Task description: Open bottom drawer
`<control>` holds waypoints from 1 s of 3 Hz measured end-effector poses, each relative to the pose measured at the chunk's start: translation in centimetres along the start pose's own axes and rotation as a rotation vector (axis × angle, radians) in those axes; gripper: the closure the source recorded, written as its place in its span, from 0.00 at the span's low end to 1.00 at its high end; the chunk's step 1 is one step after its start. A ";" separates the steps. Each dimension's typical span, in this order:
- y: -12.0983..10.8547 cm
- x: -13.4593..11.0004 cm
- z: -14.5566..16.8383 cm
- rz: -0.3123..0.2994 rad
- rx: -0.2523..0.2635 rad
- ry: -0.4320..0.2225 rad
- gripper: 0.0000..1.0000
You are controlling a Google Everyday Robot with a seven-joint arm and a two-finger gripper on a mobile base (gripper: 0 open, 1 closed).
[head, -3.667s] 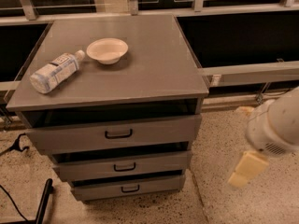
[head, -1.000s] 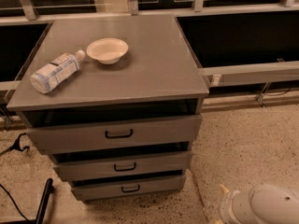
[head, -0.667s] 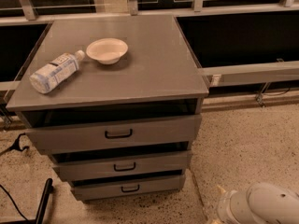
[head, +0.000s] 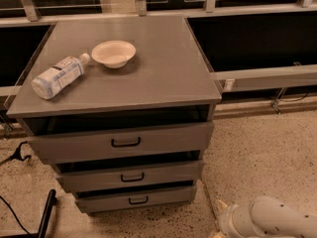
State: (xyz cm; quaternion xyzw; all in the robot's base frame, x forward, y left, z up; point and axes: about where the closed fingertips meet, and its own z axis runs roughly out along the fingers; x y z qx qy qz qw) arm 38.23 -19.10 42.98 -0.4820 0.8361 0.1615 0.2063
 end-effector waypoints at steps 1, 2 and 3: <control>-0.5 -0.4 4.4 -0.023 -0.023 -0.057 0.00; -0.9 -1.1 9.1 -0.058 -0.032 -0.114 0.00; -0.6 -1.1 15.2 -0.071 -0.065 -0.156 0.00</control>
Offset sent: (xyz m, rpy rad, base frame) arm 0.0497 0.0765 -0.1245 0.1630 -0.1092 0.0878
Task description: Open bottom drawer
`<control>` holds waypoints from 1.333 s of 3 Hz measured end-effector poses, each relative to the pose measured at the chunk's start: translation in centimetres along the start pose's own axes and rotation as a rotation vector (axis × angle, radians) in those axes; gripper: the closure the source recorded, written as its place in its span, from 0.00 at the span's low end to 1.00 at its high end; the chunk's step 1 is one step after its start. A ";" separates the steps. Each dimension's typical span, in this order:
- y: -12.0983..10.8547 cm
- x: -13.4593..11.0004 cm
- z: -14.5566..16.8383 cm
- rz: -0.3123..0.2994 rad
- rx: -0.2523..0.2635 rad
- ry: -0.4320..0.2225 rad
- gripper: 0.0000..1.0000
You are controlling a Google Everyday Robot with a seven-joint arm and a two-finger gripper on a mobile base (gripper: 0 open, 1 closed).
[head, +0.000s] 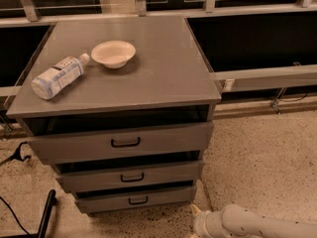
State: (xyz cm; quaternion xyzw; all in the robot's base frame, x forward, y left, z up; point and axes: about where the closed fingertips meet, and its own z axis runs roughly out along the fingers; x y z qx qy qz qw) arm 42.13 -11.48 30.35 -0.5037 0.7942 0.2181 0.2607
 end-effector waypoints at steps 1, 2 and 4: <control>0.0 0.0 0.1 -0.001 0.000 0.000 0.00; -0.6 0.7 1.0 -0.018 0.013 -0.020 0.00; -2.9 1.3 4.3 -0.080 0.008 -0.041 0.00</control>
Offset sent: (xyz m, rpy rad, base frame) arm 0.0154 -0.0050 -0.0323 0.0251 -0.0805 0.0043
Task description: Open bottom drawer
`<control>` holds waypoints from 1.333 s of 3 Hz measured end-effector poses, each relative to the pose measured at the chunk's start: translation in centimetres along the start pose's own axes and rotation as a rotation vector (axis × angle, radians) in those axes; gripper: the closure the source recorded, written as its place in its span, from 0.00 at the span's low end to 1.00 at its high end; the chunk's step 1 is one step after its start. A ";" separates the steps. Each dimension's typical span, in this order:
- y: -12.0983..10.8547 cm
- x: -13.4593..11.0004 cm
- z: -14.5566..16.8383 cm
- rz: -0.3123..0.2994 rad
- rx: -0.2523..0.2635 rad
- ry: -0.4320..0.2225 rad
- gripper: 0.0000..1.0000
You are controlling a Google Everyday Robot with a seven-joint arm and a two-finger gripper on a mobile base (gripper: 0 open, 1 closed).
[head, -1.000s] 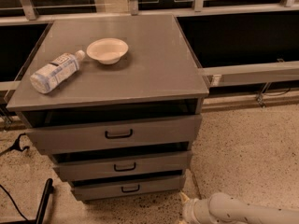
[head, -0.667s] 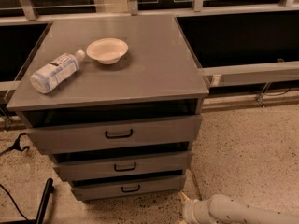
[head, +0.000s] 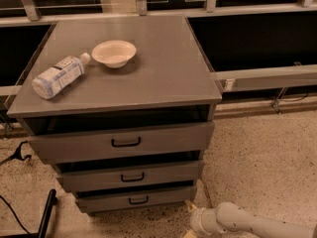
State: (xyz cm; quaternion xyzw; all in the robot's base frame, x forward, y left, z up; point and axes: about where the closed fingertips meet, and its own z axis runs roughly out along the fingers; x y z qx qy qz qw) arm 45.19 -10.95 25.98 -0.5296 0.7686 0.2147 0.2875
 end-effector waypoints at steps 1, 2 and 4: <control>-1.1 0.1 1.7 -0.041 -0.021 0.035 0.00; -2.1 0.4 3.4 -0.081 -0.041 0.102 0.00; -2.9 0.7 5.5 -0.127 -0.067 0.184 0.00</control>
Offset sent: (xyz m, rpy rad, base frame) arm 0.0457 0.0174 -0.0483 -0.2052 0.0344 0.1579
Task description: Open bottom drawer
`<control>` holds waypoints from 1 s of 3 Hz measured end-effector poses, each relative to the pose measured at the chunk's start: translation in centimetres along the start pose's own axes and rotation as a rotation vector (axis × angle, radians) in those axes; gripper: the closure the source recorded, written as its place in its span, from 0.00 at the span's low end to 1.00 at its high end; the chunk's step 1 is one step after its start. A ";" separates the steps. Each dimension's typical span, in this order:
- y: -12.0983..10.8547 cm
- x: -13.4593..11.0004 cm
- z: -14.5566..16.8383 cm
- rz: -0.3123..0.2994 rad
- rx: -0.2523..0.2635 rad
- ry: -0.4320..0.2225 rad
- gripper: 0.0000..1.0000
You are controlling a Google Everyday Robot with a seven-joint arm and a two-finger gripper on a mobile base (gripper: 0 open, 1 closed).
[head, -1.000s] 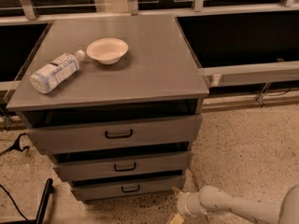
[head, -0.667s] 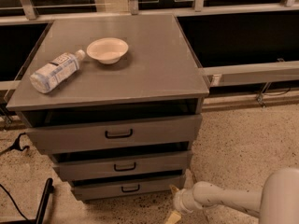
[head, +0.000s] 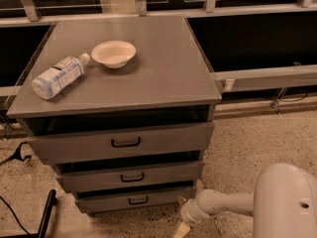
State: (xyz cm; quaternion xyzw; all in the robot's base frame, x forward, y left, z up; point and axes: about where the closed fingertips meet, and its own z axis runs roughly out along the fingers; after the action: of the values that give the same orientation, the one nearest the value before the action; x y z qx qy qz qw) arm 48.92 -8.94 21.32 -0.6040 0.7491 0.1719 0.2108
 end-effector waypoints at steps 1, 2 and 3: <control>-0.1 -0.3 0.2 -0.051 0.026 0.005 0.00; -1.3 -1.3 0.6 -0.134 0.066 0.013 0.00; -2.4 -1.9 0.9 -0.176 0.084 0.019 0.00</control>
Offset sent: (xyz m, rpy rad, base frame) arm 0.0238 0.0126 0.0055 -0.0581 -0.1792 0.1068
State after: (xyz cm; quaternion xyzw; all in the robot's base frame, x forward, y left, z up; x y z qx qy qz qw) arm 51.67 -7.39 21.52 -0.6596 0.7017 0.1157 0.2432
